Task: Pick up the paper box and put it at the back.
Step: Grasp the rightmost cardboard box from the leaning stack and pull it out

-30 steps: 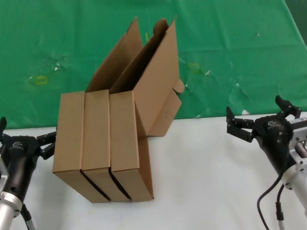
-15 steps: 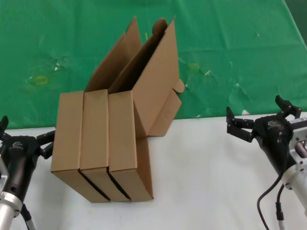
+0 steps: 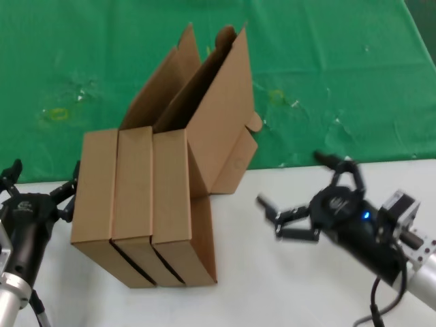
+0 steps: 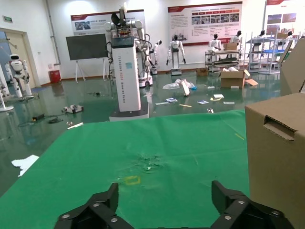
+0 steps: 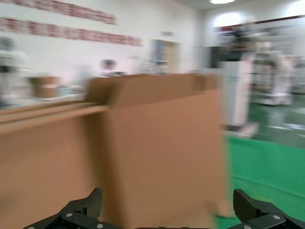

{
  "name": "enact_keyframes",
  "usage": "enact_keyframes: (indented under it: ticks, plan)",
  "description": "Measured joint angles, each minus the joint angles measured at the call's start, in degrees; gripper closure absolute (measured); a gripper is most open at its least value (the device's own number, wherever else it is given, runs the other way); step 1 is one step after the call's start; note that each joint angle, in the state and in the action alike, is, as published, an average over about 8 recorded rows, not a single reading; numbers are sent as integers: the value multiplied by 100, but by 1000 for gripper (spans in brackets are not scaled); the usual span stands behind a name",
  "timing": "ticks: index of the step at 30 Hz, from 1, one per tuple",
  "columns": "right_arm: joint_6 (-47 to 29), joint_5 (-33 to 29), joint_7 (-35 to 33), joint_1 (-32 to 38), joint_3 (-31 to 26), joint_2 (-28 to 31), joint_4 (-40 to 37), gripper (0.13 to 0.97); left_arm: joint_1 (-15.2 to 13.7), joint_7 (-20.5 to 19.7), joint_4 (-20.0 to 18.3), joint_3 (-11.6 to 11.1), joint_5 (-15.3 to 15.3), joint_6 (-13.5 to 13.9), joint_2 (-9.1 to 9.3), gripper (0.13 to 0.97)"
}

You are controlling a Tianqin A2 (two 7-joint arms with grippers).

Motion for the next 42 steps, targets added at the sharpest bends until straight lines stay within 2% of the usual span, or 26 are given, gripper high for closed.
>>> enact_keyframes:
  ticks: [4, 10, 16, 21, 30, 34, 42]
  plan:
    - [-1036, 472, -284, 177, -365, 573, -277, 129, 0, 0, 0, 0, 0, 0, 0, 366]
    - [-2399, 594, -464, 604, -857, 1127, -751, 129, 0, 0, 0, 0, 0, 0, 0, 529]
    - [-3204, 284, -530, 1106, -1329, 1216, -1137, 129, 0, 0, 0, 0, 0, 0, 0, 656]
    - [-3333, -38, -612, 1490, -1641, 985, -1398, 129, 0, 0, 0, 0, 0, 0, 0, 778]
    - [-3313, -382, -711, 1989, -1915, 573, -1737, 129, 0, 0, 0, 0, 0, 0, 0, 901]
    - [-3313, -421, -737, 2065, -1938, 470, -1800, 129, 0, 0, 0, 0, 0, 0, 0, 901]
    - [-3309, -416, -738, 2040, -1897, 403, -1807, 143, 0, 0, 0, 0, 0, 0, 0, 952]
